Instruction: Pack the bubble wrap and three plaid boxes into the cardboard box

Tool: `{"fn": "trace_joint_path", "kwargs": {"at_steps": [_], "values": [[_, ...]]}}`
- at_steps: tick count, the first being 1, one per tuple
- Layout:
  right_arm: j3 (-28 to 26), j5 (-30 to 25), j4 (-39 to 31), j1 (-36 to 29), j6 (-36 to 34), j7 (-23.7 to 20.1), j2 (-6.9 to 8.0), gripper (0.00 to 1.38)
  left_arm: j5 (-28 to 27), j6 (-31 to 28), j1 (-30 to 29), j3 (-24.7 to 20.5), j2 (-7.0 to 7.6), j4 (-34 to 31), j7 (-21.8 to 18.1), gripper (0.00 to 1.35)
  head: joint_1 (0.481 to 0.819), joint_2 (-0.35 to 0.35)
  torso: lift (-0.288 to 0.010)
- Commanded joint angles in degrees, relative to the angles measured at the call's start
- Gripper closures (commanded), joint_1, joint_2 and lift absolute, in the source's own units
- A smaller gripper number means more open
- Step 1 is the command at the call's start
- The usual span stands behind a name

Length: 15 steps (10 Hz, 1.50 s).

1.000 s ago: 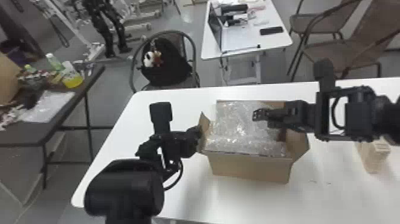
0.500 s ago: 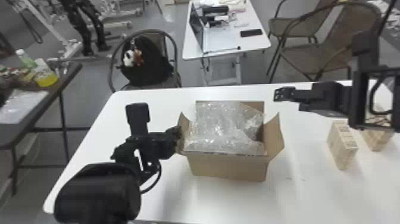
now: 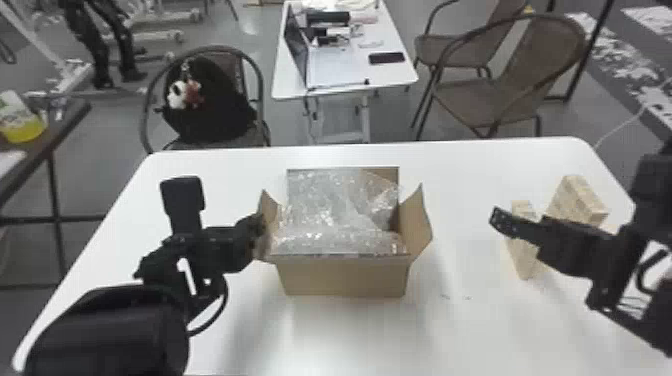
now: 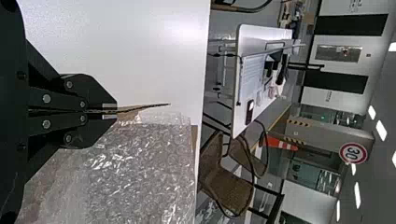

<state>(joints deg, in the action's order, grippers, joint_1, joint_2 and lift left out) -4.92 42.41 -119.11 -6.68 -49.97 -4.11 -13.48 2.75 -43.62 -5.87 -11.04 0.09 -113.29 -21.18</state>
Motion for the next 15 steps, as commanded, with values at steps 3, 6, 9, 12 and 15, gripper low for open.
{"fn": "trace_joint_path", "kwargs": {"at_steps": [3, 6, 9, 12, 15], "values": [[2.3, -22.7, -0.7, -13.2, 26.5, -3.1, 4.08, 0.22, 0.7, 0.6, -0.8, -0.7, -0.24, 0.0, 0.0, 1.22, 0.695, 0.059, -0.092], [2.2, -28.3, 9.2, -15.1, 42.0, -1.8, 6.28, 0.26, 1.2, 1.0, -1.2, -1.1, -0.24, -0.1, -0.1, 1.22, 0.695, 0.029, -0.092], [2.3, -28.7, 19.8, -9.9, 48.0, -1.9, 4.25, 0.27, 1.3, 1.1, -1.2, -1.1, -0.24, 0.0, 0.0, 1.22, 0.695, -0.002, -0.092], [2.5, -28.7, 26.5, -5.9, 48.9, -3.0, 3.64, 0.27, 1.3, 1.5, -1.4, -1.2, -0.24, 0.0, 0.0, 1.22, 0.695, -0.021, -0.092], [5.0, -29.0, 29.6, -4.0, 50.0, -3.9, 3.64, 0.27, 1.5, 1.9, -1.6, -1.3, -0.24, 0.0, 0.0, 1.22, 0.695, -0.014, -0.092]]}}
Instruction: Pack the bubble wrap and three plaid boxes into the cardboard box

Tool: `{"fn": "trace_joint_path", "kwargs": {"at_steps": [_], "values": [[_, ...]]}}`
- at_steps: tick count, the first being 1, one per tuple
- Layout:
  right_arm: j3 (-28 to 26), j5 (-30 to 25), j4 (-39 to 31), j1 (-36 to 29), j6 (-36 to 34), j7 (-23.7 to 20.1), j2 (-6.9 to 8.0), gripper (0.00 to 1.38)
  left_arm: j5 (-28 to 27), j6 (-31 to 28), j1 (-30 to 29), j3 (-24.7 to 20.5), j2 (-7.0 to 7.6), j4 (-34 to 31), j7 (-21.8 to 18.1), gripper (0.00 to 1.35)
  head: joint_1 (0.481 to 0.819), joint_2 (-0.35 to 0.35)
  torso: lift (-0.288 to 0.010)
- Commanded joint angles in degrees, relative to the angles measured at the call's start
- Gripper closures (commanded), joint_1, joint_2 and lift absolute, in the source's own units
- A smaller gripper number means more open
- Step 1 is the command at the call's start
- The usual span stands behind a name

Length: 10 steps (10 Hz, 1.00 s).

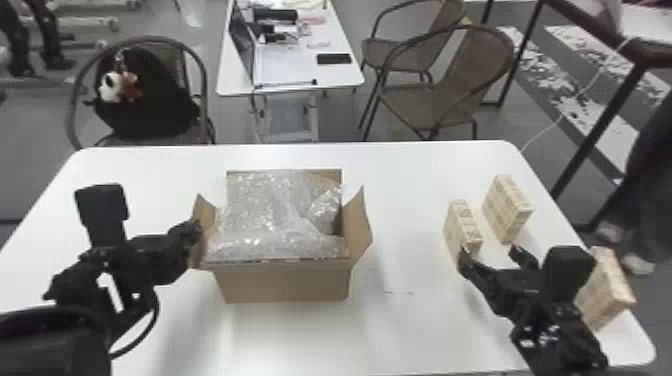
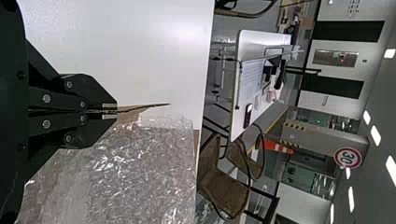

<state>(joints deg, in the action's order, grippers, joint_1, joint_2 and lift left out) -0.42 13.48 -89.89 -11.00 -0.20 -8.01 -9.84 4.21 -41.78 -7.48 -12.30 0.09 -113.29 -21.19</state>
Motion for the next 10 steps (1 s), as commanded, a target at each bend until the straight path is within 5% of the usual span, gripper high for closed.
{"fn": "trace_joint_path", "kwargs": {"at_steps": [1, 7, 8, 9, 10], "values": [[1.1, 0.0, 1.2, 0.8, 0.3, 0.0, 0.0, 0.27, 0.0, 0.1, 0.0, 0.0, -0.24, 0.0, 0.0, 1.22, 0.695, -0.005, -0.092], [2.7, -1.2, 8.3, 5.6, 4.4, 0.0, 0.0, 0.3, 0.0, 0.3, -0.2, 0.2, -0.24, 0.2, 0.0, 1.22, 0.695, 0.008, -0.092], [2.9, -1.3, 9.2, 5.9, 5.0, 0.0, 0.0, 0.43, 0.0, 0.4, -0.2, 0.2, -0.24, 0.2, -0.1, 1.22, 0.695, 0.009, -0.092], [3.0, -1.1, 9.5, 5.7, 5.7, 0.1, 0.17, 0.74, 0.1, 0.5, -0.2, 0.2, -0.24, 0.2, -0.1, 1.22, 0.695, 0.009, -0.092], [3.0, -0.9, 8.9, 4.8, 6.4, 1.4, 0.61, 0.84, 0.2, 0.6, -0.3, 0.1, -0.24, 0.3, -0.1, 1.22, 0.695, 0.009, -0.092]]}}
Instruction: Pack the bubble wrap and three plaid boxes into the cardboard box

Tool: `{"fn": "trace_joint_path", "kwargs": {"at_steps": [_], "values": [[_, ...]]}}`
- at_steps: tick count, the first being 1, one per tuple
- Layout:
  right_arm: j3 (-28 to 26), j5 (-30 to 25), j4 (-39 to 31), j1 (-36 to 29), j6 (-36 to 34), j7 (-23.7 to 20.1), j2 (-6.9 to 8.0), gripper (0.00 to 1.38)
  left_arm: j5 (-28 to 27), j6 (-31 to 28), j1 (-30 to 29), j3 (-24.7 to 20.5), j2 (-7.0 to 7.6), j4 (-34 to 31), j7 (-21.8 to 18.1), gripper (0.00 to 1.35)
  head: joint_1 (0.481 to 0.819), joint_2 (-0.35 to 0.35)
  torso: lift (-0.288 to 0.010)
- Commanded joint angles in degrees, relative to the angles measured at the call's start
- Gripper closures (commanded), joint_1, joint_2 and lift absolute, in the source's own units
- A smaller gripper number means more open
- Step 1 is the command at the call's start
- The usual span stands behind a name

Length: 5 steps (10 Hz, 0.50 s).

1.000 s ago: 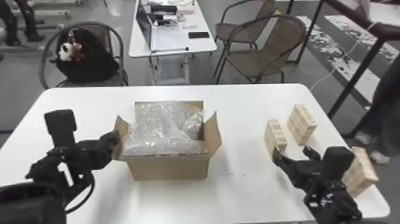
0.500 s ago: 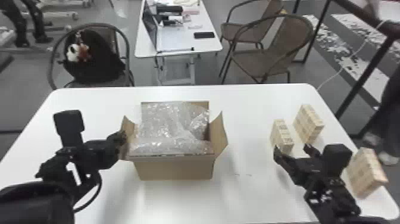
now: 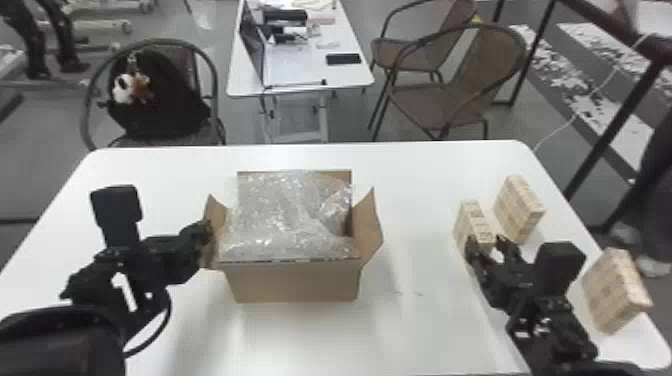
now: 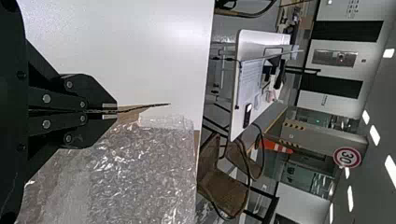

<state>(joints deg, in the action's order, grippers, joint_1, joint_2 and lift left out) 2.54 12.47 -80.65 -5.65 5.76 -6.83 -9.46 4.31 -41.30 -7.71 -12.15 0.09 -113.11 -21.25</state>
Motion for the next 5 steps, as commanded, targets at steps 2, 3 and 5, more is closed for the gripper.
{"fn": "trace_joint_path", "kwargs": {"at_steps": [2, 3, 5], "values": [[0.0, 0.1, -0.5, -0.8, 0.4, 0.8, 0.32, 1.13, 0.1, 0.1, 0.0, 0.1, -0.24, 0.1, 0.0, 1.22, 0.695, 0.007, -0.092], [0.0, 0.0, -0.6, -0.8, 0.7, 0.8, 0.41, 1.13, 0.1, 0.2, 0.2, 0.3, -0.24, 0.1, 0.0, 1.22, 0.695, 0.007, -0.092], [0.3, 1.2, -2.7, -1.4, 1.1, 0.3, 0.23, 1.13, 0.1, 0.4, 0.2, 0.4, -0.24, 0.3, 0.0, 1.22, 0.695, 0.005, -0.092]]}}
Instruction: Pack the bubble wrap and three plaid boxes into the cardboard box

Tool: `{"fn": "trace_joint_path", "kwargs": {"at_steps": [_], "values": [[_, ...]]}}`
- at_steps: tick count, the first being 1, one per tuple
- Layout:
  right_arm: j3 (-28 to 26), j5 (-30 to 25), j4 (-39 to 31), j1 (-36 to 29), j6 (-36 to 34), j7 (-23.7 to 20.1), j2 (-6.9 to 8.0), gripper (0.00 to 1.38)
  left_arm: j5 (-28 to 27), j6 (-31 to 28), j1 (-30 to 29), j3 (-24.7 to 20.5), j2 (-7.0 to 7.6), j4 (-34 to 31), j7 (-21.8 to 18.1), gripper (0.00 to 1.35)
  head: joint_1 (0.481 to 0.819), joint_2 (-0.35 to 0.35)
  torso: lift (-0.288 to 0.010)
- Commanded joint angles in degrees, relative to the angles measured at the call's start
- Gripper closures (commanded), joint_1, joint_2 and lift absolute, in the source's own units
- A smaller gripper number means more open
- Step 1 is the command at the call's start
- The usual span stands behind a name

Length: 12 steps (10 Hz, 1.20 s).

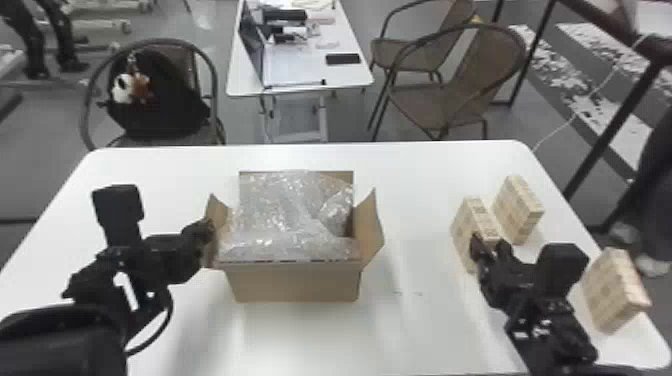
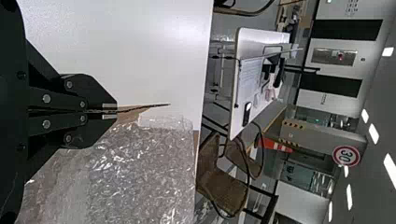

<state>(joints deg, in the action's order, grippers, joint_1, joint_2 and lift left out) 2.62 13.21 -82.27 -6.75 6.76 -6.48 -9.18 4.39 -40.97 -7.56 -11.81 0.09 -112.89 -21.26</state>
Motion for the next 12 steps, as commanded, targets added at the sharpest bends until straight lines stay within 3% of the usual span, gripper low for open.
{"fn": "trace_joint_path", "kwargs": {"at_steps": [1, 3, 4, 6, 8, 10, 12], "values": [[1.5, 4.0, -6.2, -1.2, -1.7, -1.1, -0.84, 1.13, 0.0, 0.2, -0.1, 0.0, -0.24, 0.1, 0.0, 1.22, 0.695, 0.008, -0.092], [5.3, 9.5, -21.1, -1.8, -10.1, -1.4, -4.53, 1.13, 0.0, 0.3, 0.0, -0.1, -0.24, 0.1, 0.0, 1.22, 0.695, 0.033, -0.092], [5.9, 12.4, -26.4, 0.0, -16.2, -2.0, -5.32, 1.13, 0.0, 0.3, 0.0, -0.1, -0.24, 0.1, 0.0, 1.22, 0.695, 0.062, -0.092], [6.6, 13.2, -31.6, 6.1, -25.5, -7.6, -6.47, 1.13, -0.2, 0.2, 0.3, 0.5, -0.24, 0.4, 0.1, 1.22, 0.695, 0.112, -0.092], [14.0, 17.4, -28.7, 10.9, -23.1, -5.0, -7.78, 1.13, -0.7, 0.2, 0.8, 1.1, -0.24, 0.8, 0.1, 1.22, 0.695, 0.155, -0.092], [19.8, 25.5, -20.3, 14.1, -21.1, -3.6, -5.68, 1.13, -1.1, 0.1, 1.2, 1.5, -0.24, 1.2, 0.2, 1.22, 0.692, 0.201, -0.092], [24.4, 31.2, -16.6, 17.6, -21.9, -3.1, -5.68, 1.13, -1.4, -0.4, 1.3, 2.0, -0.24, 1.3, 0.6, 1.22, 0.695, 0.232, -0.092]]}}
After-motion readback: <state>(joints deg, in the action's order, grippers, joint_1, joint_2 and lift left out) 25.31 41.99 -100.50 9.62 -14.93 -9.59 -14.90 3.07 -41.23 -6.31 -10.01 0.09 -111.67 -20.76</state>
